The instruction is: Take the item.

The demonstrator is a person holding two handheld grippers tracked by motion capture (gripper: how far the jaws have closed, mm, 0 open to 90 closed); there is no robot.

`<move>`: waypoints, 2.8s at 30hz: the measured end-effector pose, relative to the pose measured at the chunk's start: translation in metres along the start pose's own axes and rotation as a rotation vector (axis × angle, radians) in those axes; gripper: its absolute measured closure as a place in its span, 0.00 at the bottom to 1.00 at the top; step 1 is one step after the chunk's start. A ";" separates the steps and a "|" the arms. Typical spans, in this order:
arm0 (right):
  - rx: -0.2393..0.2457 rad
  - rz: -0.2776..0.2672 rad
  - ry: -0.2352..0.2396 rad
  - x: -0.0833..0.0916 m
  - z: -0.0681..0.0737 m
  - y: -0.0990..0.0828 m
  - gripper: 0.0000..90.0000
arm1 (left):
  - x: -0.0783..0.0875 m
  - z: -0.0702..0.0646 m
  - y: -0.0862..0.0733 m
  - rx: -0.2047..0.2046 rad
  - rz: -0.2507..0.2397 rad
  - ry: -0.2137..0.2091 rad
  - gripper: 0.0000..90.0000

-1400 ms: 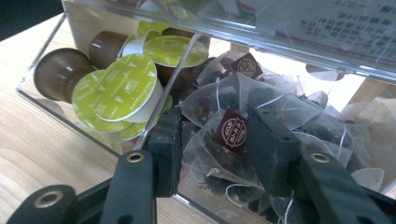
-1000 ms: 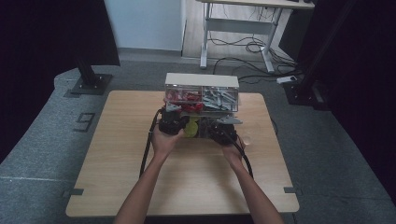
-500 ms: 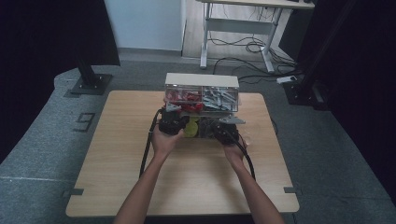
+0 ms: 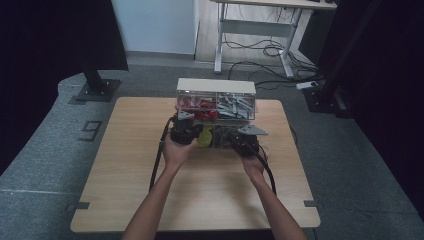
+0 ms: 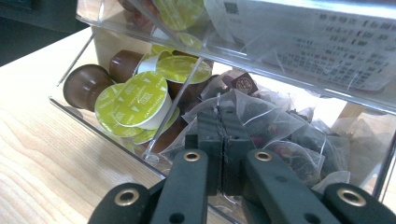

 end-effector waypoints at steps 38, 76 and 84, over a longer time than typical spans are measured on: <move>0.008 -0.062 -0.012 0.050 -0.011 0.009 0.98 | 0.000 -0.004 -0.001 -0.014 0.001 0.008 1.00; -0.032 -0.067 -0.100 0.076 -0.048 0.004 0.99 | -0.002 -0.007 -0.002 -0.021 0.006 0.007 1.00; -0.041 -0.064 -0.115 0.078 -0.054 0.004 0.99 | -0.002 -0.007 -0.002 -0.019 0.006 0.006 1.00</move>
Point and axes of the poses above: each handheld gripper's, and its own axes: x roughly backward along the jaws, y roughly out of its top, z roughly to its left, the point moved 2 cm from there along -x, roughly forward along the jaws, and after that the axes turned 7 degrees about y, right-handed, at the moved point
